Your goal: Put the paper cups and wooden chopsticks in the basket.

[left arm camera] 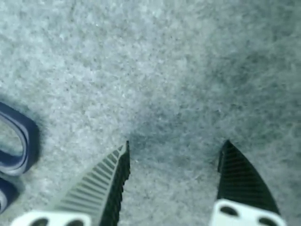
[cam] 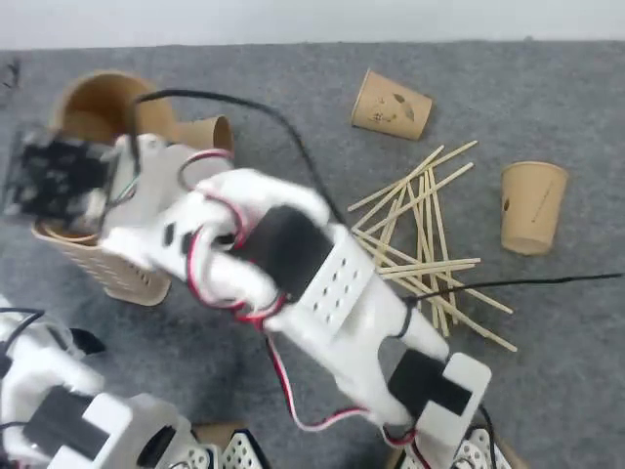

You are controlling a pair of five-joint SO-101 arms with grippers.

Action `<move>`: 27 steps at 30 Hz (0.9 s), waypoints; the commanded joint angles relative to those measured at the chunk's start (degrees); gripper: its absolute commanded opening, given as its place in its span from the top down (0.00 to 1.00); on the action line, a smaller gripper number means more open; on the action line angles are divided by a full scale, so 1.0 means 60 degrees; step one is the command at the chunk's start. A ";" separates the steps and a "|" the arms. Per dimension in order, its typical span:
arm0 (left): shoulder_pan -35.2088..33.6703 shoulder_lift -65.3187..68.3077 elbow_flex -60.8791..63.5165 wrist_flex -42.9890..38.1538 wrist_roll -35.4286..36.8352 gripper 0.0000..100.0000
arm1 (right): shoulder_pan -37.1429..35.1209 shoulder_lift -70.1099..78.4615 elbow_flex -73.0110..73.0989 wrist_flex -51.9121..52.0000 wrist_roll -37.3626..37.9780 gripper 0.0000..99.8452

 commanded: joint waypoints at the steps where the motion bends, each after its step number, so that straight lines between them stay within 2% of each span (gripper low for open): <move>1: 0.0190 -0.0132 0.0095 -0.0117 -0.0117 0.70 | -0.0125 0.0110 -0.0044 -0.1341 0.0454 0.99; 3: 0.0161 -0.0132 0.0095 -0.0117 -0.0117 0.70 | -0.0110 0.0593 0.0000 -0.1546 0.0791 0.99; 9: 0.0190 -0.0132 0.0095 -0.0117 -0.0132 0.70 | -0.0154 0.1810 0.0000 -0.1502 0.0381 0.99; 15: 0.0220 -0.0132 0.0095 -0.0117 -0.0132 0.70 | -0.0022 0.1956 0.0000 0.0051 0.0293 0.99; 20: 0.0220 -0.0132 0.0095 -0.0117 -0.0132 0.70 | -0.0022 0.1883 0.0015 0.0667 0.0220 0.99; 27: 0.0220 -0.0132 0.0095 -0.0117 -0.0132 0.70 | -0.0212 0.1956 0.0015 0.1033 -0.1465 0.96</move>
